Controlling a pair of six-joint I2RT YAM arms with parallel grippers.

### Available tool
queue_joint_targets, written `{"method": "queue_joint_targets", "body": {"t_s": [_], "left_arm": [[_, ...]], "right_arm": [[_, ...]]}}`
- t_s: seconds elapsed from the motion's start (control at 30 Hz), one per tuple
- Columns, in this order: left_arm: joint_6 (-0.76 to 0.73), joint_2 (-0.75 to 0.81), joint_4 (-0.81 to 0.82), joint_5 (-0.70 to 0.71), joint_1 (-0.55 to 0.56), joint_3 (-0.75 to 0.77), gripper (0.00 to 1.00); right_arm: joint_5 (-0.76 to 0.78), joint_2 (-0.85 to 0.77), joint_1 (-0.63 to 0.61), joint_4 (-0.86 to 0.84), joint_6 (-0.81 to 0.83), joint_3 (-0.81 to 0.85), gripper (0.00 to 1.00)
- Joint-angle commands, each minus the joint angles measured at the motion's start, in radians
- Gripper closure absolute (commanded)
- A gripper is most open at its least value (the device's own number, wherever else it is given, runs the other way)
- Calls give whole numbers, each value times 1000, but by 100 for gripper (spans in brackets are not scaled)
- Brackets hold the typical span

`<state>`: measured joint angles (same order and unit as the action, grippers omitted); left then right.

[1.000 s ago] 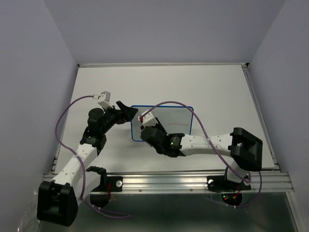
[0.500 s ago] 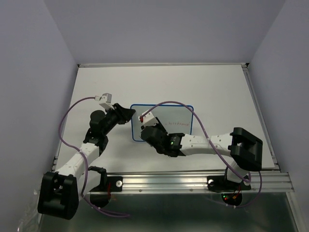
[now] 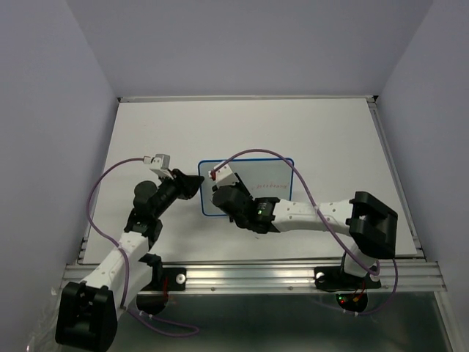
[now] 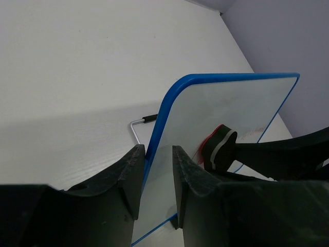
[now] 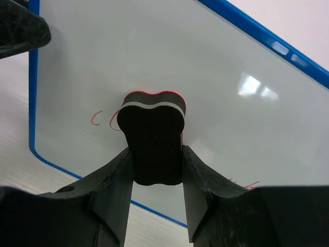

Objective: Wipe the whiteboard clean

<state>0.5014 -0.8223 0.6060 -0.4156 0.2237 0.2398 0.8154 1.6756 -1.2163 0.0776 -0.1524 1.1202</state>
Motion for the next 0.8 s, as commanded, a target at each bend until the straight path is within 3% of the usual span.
{"method": "queue_joint_targets", "body": {"t_s": [0.0, 0.37, 0.63, 0.77], "left_arm": [[-26, 2, 31, -38, 14, 0, 61], [-34, -69, 40, -61, 19, 24, 67], [-35, -66, 44, -63, 23, 23, 71], [-37, -67, 46, -63, 28, 21, 73]], "right_arm": [[-82, 42, 9, -27, -1, 41, 99], [-180, 81, 9, -1, 4, 35, 99], [122, 42, 9, 5, 45, 78, 99], [195, 42, 18, 19, 50, 93, 99]]}}
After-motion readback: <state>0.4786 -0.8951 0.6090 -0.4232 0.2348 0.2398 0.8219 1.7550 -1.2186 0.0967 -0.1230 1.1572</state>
